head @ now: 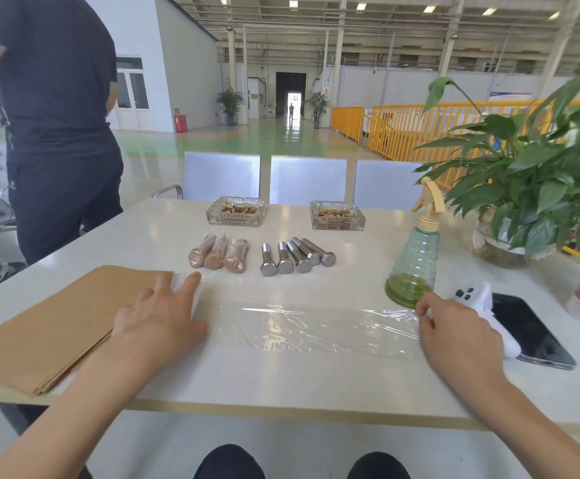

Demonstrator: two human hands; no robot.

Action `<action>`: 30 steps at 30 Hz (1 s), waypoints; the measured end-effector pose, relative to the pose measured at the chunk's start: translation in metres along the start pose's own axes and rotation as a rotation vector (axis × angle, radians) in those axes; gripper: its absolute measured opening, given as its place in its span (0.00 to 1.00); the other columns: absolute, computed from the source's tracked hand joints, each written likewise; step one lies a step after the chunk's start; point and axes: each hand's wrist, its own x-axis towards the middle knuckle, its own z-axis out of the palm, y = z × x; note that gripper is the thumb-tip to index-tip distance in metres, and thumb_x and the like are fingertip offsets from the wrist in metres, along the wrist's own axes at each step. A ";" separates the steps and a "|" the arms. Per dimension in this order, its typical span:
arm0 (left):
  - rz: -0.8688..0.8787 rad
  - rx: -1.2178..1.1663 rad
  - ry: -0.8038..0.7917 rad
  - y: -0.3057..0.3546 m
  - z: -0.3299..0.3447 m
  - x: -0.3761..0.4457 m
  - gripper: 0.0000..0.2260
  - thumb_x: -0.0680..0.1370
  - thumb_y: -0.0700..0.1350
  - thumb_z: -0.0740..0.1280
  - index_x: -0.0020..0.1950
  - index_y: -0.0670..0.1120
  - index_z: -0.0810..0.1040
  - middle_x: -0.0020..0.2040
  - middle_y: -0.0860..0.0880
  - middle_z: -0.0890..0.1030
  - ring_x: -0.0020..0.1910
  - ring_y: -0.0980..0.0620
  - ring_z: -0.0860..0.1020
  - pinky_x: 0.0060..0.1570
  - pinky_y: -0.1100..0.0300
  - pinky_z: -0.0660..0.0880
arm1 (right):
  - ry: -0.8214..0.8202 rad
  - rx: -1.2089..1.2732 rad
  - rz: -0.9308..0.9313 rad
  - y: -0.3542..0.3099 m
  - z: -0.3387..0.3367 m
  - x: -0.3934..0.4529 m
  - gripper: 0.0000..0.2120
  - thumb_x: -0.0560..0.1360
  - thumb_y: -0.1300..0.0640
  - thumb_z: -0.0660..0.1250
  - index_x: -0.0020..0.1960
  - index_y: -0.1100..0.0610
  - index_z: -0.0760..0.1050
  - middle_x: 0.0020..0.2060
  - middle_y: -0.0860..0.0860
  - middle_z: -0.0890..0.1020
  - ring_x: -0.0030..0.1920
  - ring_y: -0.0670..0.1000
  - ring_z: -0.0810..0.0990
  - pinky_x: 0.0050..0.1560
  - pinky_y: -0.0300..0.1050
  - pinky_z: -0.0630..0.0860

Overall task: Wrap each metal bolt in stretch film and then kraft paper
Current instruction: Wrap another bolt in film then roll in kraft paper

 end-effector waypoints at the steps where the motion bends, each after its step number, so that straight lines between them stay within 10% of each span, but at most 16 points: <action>1: 0.008 0.000 0.000 0.000 0.000 0.000 0.34 0.77 0.63 0.62 0.79 0.63 0.50 0.77 0.50 0.58 0.70 0.45 0.68 0.59 0.49 0.73 | -0.005 -0.006 -0.008 -0.001 0.000 0.001 0.06 0.79 0.58 0.63 0.47 0.47 0.74 0.34 0.45 0.74 0.31 0.50 0.71 0.29 0.43 0.61; 10: 0.037 -0.004 -0.020 -0.002 -0.013 0.007 0.38 0.74 0.65 0.67 0.79 0.60 0.55 0.80 0.50 0.52 0.77 0.43 0.59 0.66 0.46 0.72 | 0.074 0.128 0.030 -0.001 -0.005 0.005 0.10 0.80 0.60 0.61 0.52 0.51 0.79 0.33 0.46 0.72 0.34 0.57 0.72 0.32 0.47 0.68; 17: 0.180 0.111 0.140 0.004 -0.001 0.010 0.22 0.78 0.58 0.65 0.72 0.65 0.67 0.79 0.54 0.56 0.78 0.46 0.54 0.73 0.49 0.62 | 0.011 0.266 -0.306 -0.020 -0.007 -0.001 0.14 0.76 0.68 0.67 0.52 0.52 0.84 0.49 0.48 0.83 0.50 0.54 0.79 0.47 0.52 0.78; 30: 0.214 0.157 0.089 -0.002 0.003 0.016 0.16 0.79 0.55 0.63 0.67 0.63 0.74 0.79 0.53 0.56 0.79 0.44 0.51 0.74 0.49 0.59 | -0.211 0.065 -0.234 -0.029 0.000 -0.002 0.13 0.79 0.56 0.60 0.57 0.43 0.78 0.53 0.43 0.78 0.56 0.49 0.75 0.44 0.45 0.69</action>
